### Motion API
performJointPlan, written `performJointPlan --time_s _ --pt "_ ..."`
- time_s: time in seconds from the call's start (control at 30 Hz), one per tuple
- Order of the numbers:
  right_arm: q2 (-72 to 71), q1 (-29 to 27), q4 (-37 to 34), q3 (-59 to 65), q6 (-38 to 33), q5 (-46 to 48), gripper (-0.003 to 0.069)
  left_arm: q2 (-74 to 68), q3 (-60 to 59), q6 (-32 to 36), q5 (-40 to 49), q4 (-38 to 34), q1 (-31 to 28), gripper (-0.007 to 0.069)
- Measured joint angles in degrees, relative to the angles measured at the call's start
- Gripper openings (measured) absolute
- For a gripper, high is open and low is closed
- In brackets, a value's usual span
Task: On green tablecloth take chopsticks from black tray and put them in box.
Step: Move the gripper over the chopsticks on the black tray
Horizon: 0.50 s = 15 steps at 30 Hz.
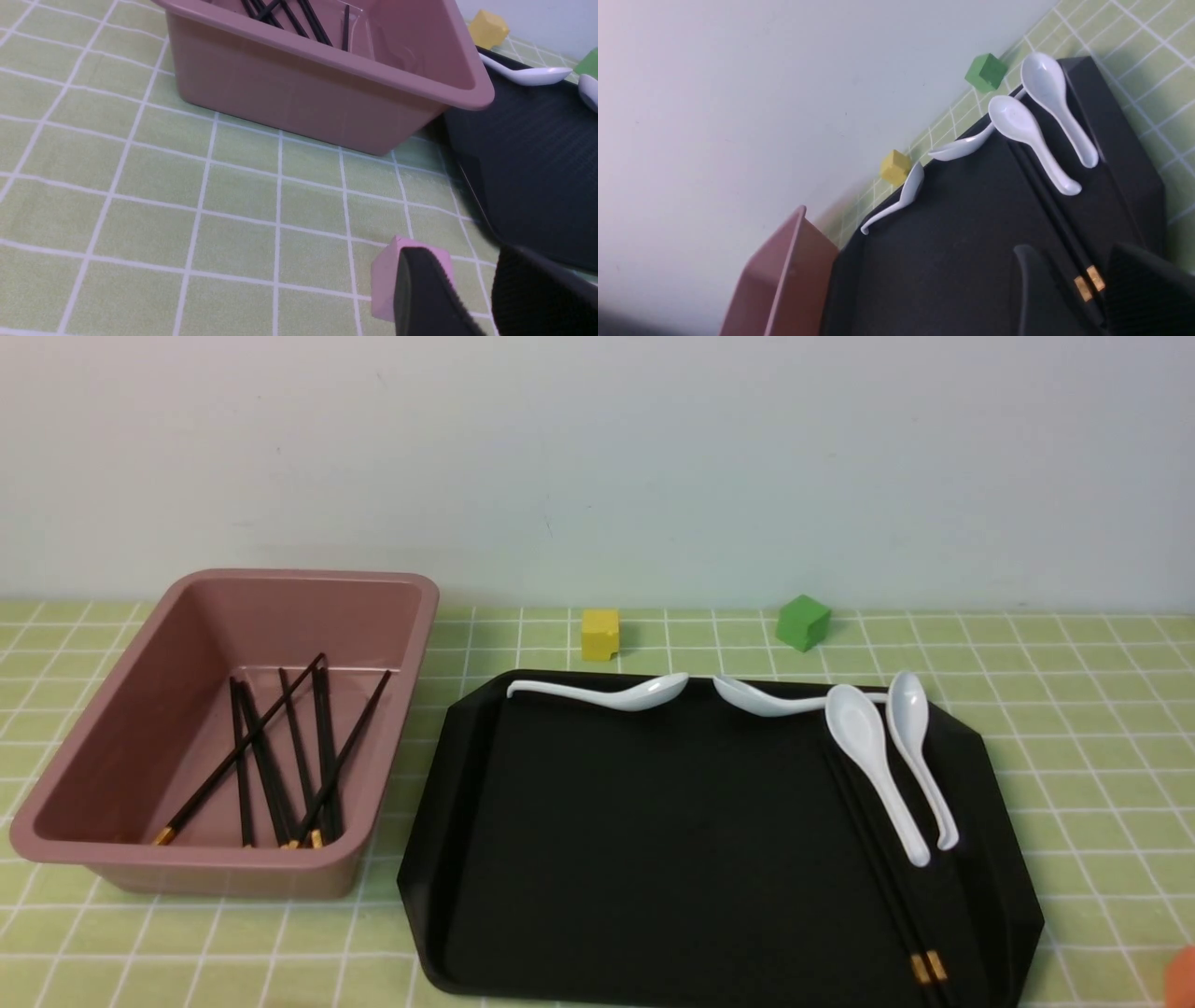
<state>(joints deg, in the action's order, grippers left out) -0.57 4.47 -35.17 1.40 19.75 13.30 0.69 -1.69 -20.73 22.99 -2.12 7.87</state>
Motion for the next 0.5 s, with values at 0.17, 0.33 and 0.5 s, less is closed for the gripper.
performJointPlan --time_s 0.17,0.33,0.5 --pt "0.9 0.0 1.6 -8.8 -6.2 1.4 0.0148 0.0 0.0 0.0 0.0 0.0 0.0 0.0238" --pt "11.2 0.0 8.8 -24.0 -17.1 9.3 -0.0001 0.0 0.0 0.0 0.0 0.0 0.0 0.0238" --pt "29.5 0.0 17.9 -34.6 -18.3 26.5 -0.0003 0.0 0.0 0.0 0.0 0.0 0.0 0.0238"
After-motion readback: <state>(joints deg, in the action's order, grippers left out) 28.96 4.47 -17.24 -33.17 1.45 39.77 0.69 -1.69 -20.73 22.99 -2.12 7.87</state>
